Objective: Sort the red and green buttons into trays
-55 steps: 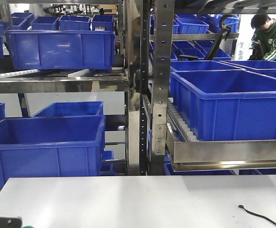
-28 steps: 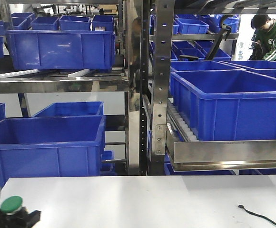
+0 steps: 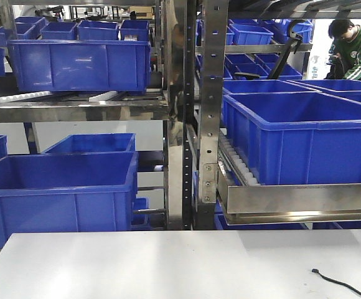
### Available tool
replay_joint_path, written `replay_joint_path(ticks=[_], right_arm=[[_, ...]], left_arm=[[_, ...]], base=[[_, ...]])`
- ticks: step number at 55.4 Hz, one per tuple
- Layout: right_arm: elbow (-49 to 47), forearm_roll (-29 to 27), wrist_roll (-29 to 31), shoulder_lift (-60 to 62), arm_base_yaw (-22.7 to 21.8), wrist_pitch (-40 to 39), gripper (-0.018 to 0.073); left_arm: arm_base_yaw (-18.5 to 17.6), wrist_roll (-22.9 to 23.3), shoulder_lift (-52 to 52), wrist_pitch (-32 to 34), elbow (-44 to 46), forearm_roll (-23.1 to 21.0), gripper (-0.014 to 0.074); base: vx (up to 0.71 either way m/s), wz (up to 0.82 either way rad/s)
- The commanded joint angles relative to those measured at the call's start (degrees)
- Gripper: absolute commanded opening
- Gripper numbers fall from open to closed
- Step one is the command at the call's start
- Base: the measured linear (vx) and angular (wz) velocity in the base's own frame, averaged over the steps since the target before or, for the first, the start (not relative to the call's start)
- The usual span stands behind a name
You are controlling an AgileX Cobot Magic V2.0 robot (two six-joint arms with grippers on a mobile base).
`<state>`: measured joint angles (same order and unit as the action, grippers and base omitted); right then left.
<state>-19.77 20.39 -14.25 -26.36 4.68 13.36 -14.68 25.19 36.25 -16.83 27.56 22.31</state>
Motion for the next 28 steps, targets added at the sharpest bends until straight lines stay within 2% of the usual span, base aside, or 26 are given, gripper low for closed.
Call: replay_joint_path(ticks=[1, 28], right_arm=[[-1.70, 0.38, -0.05, -0.65, -0.13, -4.62, -0.0009], [-1.70, 0.38, -0.05, -0.65, -0.13, -4.59, -0.0009]], left_arm=[[-0.55, 0.60, -2.35, 3.59, 1.39, 0.07, -0.0001], [-0.55, 0.66, -3.32, 3.33, 1.39, 0.06, -0.0001]], base=[[0.00, 0.00], [0.00, 0.00]])
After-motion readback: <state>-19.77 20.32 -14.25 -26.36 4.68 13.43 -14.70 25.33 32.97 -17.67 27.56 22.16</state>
